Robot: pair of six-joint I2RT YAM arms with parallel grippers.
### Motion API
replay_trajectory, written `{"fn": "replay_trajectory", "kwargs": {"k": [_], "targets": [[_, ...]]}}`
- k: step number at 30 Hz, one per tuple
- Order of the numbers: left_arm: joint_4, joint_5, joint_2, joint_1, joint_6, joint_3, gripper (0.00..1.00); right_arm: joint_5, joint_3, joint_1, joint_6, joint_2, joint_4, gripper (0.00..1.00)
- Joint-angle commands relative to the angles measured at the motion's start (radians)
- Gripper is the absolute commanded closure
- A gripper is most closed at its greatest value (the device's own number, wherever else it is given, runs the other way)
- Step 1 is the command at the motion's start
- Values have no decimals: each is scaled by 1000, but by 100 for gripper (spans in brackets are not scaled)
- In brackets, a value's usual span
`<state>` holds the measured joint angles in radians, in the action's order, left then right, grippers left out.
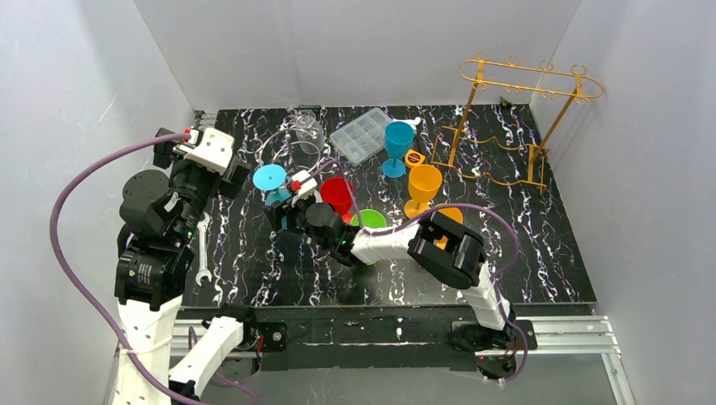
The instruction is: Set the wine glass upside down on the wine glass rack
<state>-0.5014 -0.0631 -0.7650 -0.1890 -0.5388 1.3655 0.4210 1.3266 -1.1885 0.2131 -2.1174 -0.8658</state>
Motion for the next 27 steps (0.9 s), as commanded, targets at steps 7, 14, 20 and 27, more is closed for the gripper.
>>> {"fn": "replay_trajectory", "kwargs": {"k": [7, 14, 20, 27], "targets": [[27, 16, -2, 2, 10, -6, 2, 41, -22, 1, 31, 38, -38, 2], [24, 16, -8, 1, 14, 12, 2, 56, -29, -15, 18, 83, -10, 2], [21, 16, -22, 2, 33, 31, 2, 56, -55, -48, 0, 179, 86, 2], [-29, 26, -56, 2, 69, 90, 2, -21, -79, -101, 13, 331, 305, 2]]}}
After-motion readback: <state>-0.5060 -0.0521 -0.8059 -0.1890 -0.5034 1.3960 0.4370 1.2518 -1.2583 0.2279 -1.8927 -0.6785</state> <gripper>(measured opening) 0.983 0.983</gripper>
